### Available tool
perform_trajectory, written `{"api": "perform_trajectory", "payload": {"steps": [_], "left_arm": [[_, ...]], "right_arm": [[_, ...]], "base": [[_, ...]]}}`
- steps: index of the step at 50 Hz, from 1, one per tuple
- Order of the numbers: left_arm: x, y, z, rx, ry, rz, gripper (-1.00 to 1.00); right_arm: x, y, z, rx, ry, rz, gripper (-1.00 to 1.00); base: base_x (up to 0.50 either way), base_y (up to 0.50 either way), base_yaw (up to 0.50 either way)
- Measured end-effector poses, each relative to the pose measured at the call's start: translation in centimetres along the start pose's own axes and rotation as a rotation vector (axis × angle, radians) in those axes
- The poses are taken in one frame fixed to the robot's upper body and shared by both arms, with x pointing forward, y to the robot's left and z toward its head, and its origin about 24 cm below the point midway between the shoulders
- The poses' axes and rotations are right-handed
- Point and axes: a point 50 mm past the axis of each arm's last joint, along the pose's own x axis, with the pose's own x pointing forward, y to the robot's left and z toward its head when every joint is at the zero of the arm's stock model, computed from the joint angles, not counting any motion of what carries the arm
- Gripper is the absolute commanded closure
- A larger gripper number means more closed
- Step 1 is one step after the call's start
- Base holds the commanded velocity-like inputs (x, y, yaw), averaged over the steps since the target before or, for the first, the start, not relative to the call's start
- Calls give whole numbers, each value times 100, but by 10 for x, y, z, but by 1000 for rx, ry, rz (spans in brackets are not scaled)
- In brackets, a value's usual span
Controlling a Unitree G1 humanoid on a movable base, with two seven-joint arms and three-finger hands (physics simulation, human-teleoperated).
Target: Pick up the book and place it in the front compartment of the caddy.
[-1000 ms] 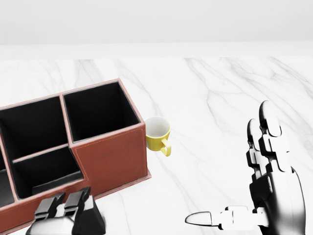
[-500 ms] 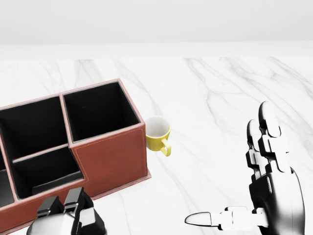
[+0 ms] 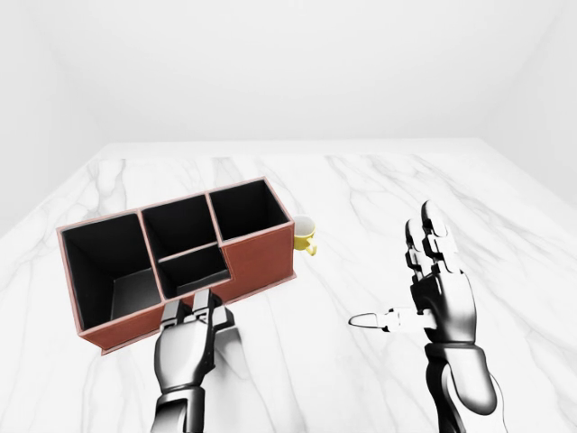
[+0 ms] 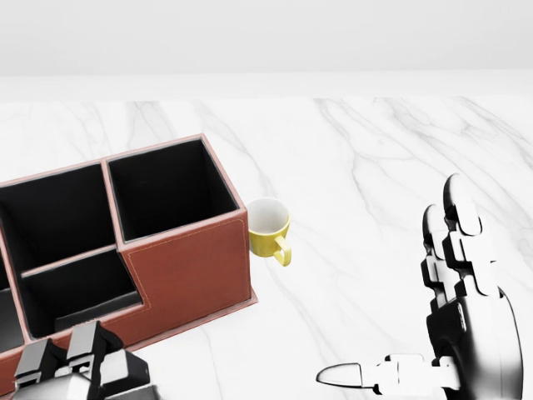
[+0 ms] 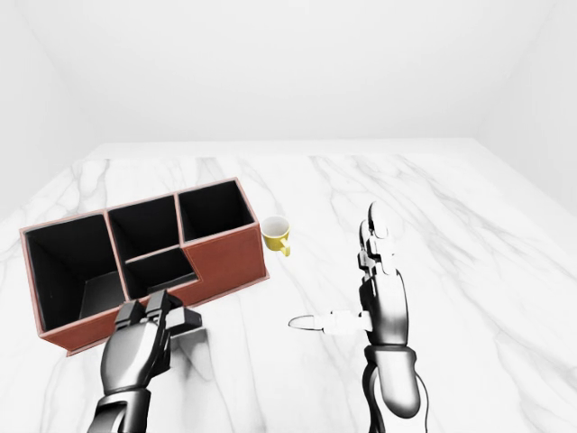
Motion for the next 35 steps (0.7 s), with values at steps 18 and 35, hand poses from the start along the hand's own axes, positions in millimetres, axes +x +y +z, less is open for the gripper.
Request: {"api": "perform_trajectory", "payload": {"steps": [18,35], "left_arm": [[-18,56,-8,37,94,138,100],[-22,121,-9,70,163,369,100]], "right_arm": [[-1,-1,-6,7,28,-4,-100],[-1,-1,-15,19,64,-3,-100]], "base": [[0,0,0],[0,0,0]]}}
